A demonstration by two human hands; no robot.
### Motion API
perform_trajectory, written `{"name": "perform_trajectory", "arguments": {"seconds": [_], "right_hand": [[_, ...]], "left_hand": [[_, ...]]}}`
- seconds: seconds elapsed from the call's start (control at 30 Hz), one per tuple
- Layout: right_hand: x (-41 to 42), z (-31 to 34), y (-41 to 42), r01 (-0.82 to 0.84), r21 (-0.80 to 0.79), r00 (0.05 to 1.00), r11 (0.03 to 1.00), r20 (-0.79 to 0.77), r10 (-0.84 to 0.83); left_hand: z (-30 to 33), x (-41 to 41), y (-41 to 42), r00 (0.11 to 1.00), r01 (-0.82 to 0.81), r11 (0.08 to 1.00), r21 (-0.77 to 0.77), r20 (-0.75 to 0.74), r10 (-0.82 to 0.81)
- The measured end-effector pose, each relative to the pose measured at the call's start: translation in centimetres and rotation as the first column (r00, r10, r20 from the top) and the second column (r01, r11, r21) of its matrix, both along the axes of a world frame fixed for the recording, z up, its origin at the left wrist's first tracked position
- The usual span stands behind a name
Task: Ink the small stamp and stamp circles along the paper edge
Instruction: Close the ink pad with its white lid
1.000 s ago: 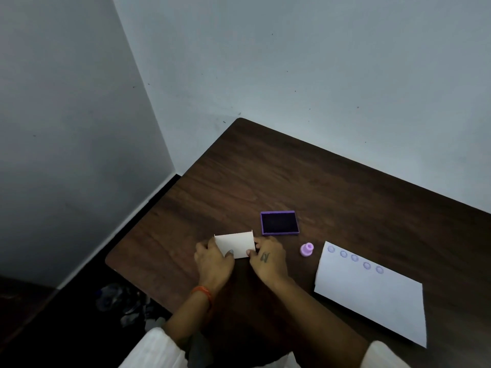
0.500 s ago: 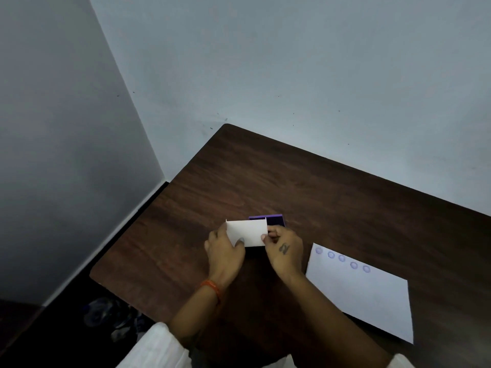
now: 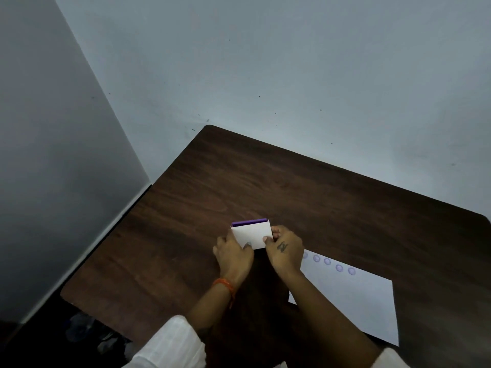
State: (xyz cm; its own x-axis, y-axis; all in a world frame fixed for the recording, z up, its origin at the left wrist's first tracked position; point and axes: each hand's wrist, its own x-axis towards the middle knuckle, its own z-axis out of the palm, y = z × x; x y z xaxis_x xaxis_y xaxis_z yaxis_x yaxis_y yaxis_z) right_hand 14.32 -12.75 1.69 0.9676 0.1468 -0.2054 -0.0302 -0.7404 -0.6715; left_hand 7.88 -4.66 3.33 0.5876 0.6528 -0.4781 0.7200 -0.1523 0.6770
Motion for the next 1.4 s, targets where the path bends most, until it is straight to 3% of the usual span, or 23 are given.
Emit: {"name": "perform_trajectory", "arguments": {"seconds": [0.9,1.4], "right_hand": [[0.8,-0.7,-0.3,-0.086,-0.075,0.995,0.994,-0.05,0.082],[1.9,-1.2,-0.5,-0.078,-0.081,0.994,0.994,-0.083,0.071]], "left_hand": [[-1.1,0.4,-0.3,1.0,0.01,1.0,0.005,-0.021,-0.01],[-2.6,0.9,1.2,0.994,-0.093,0.993,0.071,0.064,0.088]]}}
